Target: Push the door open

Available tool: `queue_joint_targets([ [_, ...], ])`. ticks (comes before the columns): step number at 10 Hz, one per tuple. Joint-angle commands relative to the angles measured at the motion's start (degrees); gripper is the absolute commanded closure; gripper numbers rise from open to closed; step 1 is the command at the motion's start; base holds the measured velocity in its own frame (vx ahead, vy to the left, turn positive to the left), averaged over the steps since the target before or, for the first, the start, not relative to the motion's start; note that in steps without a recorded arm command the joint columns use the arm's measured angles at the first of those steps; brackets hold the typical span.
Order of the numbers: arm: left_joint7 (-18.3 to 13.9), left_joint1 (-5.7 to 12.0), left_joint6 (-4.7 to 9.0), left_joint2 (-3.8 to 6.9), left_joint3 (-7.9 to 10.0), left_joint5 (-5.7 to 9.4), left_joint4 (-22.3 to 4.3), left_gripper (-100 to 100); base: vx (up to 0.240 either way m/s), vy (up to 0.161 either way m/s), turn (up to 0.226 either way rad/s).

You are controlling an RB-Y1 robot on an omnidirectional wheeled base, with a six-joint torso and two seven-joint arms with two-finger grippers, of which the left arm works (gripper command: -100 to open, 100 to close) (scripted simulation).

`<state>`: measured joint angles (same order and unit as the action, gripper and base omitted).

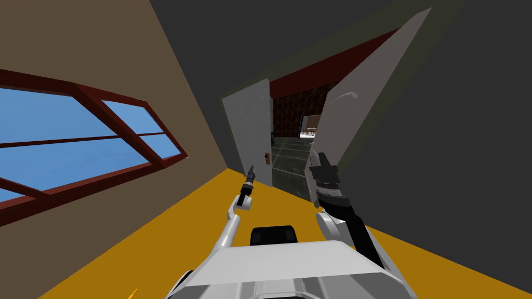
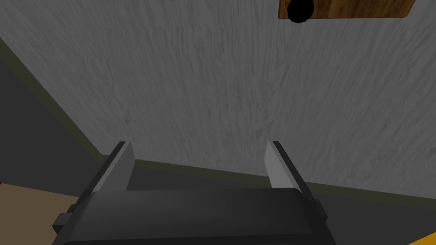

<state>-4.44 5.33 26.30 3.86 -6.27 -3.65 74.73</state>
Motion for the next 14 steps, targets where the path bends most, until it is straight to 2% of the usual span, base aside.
queue_joint_targets([
  [1,-0.5,1.59,-0.6,0.06,-0.6,0.15,-2.1,-100,0.083,0.039,-0.042],
  [5,-1.2,5.87,-0.42,-0.38,-1.83,0.44,-9.2,-100,0.102,0.046,-0.034],
  [6,-1.2,5.87,-0.42,-0.38,-1.83,0.44,-9.2,-100,0.056,0.031,-0.013],
  [11,-2.0,10.81,-0.21,-1.22,-3.25,0.78,-17.3,-100,0.076,0.038,-0.031],
  [12,-2.0,10.81,-0.21,-1.22,-3.25,0.78,-17.3,-100,0.063,0.028,-0.007],
  [14,-2.4,12.69,-0.13,-1.6,-3.79,0.9,-20.4,-100,0.067,0.027,-0.026],
])
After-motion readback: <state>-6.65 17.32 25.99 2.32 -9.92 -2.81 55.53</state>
